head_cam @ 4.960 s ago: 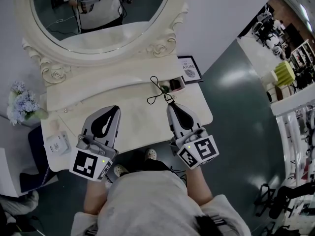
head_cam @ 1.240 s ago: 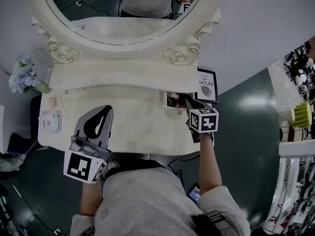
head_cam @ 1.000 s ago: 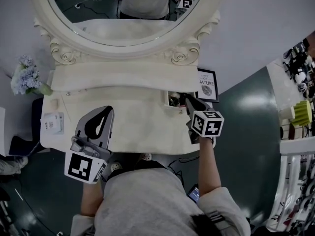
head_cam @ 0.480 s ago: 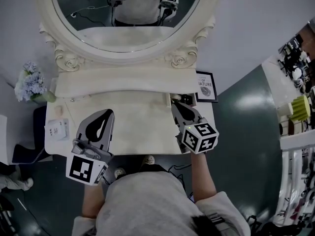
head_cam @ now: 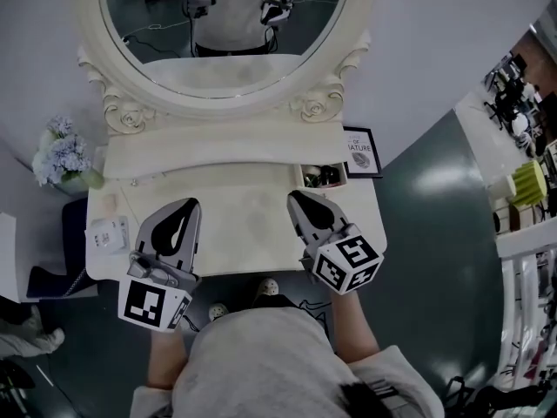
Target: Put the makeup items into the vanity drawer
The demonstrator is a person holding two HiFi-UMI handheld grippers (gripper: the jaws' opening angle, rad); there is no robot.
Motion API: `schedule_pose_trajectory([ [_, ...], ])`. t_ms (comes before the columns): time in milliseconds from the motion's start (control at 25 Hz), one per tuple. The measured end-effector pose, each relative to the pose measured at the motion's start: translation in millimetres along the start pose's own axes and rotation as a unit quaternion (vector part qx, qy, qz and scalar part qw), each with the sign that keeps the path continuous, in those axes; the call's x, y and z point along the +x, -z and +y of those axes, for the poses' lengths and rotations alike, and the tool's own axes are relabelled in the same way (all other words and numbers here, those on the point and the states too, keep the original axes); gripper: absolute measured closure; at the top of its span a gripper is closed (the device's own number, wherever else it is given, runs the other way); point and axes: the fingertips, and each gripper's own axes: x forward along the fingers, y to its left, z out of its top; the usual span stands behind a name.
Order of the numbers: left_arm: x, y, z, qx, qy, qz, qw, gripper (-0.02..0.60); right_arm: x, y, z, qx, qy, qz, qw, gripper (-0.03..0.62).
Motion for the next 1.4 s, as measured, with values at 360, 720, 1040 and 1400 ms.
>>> schedule_pose_trajectory([
  [360,-27,-14,0,0.006,0.002,-0.015,0.9999,0.566,-14,-14,39,-0.009,-0.008,-0.023,1.000,0.559],
  [720,-60,-24,6,0.007,-0.005,-0.021,0.9997,0.566,-24,-31,80,-0.017,-0.030,-0.055,0.998,0.559],
  [1040,-87,-27,15,0.007,-0.012,-0.022,0.9997,0.567,-31,-40,112,-0.034,-0.035,-0.075,0.996,0.559],
  [1400,-111,-31,23,0.007,-0.010,-0.025,0.9996,0.567,-39,-45,141,-0.044,-0.029,-0.088,0.995,0.559],
])
